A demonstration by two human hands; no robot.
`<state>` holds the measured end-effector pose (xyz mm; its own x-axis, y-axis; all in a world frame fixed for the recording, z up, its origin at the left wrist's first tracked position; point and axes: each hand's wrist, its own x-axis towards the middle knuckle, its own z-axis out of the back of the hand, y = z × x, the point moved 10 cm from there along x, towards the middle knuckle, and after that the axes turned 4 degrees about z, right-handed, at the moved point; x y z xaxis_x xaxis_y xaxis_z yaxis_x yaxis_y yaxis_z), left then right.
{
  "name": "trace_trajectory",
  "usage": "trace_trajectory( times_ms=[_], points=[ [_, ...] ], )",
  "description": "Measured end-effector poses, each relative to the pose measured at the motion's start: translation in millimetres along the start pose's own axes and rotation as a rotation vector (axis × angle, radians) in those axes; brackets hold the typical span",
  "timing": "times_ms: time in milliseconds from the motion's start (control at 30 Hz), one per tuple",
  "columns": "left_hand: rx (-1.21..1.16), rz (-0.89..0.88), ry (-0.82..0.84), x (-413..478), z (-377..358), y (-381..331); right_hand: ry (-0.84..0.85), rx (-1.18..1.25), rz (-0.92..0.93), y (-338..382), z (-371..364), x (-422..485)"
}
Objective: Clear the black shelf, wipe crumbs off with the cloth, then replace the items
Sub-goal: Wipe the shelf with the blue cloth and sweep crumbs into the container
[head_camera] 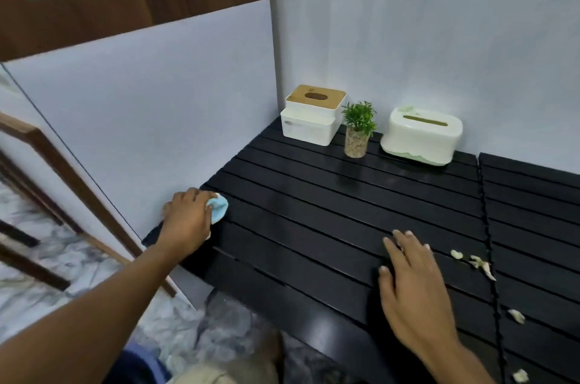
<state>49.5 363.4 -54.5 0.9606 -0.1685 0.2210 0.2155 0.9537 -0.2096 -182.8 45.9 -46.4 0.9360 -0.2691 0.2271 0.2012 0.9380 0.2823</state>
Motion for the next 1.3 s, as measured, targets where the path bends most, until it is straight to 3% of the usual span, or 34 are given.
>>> trace_trajectory(
  times_ms=[100,233,500,600,733,800,967,1033,1167,1300],
  points=[
    [-0.057,0.033,-0.025,15,-10,19,0.106,0.07,0.13,59,-30,48],
    [-0.107,0.042,-0.084,31,-24,16,0.2,0.047,0.115,90,-80,70],
    [-0.134,0.051,-0.058,30,-46,-40,0.164,0.027,0.06,92,-92,67],
    [-0.175,-0.038,-0.015,19,-54,-101,0.162,0.052,0.045,95,-91,67],
    [-0.357,-0.341,0.131,2,-65,-173,0.026,0.297,-0.141,67,-75,64],
    [-0.325,-0.359,0.081,30,-58,-157,0.0,0.332,-0.22,59,-72,60],
    [-0.151,-0.06,-0.051,129,-63,-50,0.12,0.205,-0.129,69,-83,60],
    [-0.151,-0.026,-0.069,142,-73,-41,0.139,0.177,-0.122,66,-85,61],
    [-0.188,-0.078,-0.049,139,-83,-72,0.116,0.049,-0.099,68,-87,63],
    [-0.261,-0.268,-0.01,95,-81,-126,0.11,0.049,-0.096,65,-87,66]
  ],
)
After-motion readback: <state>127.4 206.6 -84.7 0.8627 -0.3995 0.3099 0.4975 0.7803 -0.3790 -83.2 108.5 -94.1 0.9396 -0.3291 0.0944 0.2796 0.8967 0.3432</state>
